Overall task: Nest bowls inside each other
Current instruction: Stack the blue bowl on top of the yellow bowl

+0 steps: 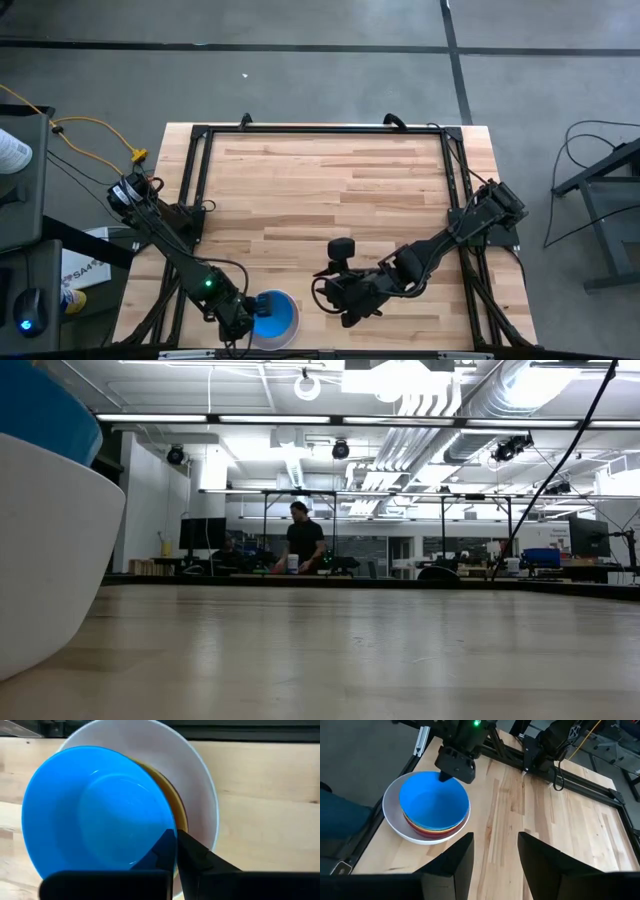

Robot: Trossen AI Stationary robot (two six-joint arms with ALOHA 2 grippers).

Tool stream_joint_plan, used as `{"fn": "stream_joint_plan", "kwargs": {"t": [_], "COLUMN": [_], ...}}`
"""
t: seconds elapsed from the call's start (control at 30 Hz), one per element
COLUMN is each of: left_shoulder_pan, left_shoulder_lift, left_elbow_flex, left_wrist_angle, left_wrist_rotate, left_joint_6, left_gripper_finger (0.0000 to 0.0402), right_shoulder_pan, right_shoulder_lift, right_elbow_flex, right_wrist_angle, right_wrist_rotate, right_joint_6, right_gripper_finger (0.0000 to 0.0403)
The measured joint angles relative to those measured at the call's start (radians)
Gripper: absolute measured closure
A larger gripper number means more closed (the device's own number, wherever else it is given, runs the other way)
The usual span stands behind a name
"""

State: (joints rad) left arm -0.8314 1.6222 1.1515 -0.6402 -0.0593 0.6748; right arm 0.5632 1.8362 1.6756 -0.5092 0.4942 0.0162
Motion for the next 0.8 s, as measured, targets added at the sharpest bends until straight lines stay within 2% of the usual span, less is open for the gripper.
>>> {"fn": "stream_joint_plan", "kwargs": {"t": [0.37,0.8], "left_shoulder_pan": [0.02,0.033], "left_shoulder_lift": [0.0,0.0], "left_elbow_flex": [0.0,0.0], "left_wrist_angle": [0.014,0.07], "left_wrist_rotate": [0.002,0.004], "left_joint_6": [-0.078,-0.104], "left_gripper_finger": [0.0359,0.0354], "right_shoulder_pan": [0.0,0.0], "right_shoulder_lift": [0.0,0.0], "right_elbow_flex": [0.0,0.0], "right_wrist_angle": [0.005,0.013], "right_wrist_rotate": [-0.007,-0.026], "right_joint_6": [0.017,0.017], "right_gripper_finger": [0.0256,0.0256]}}
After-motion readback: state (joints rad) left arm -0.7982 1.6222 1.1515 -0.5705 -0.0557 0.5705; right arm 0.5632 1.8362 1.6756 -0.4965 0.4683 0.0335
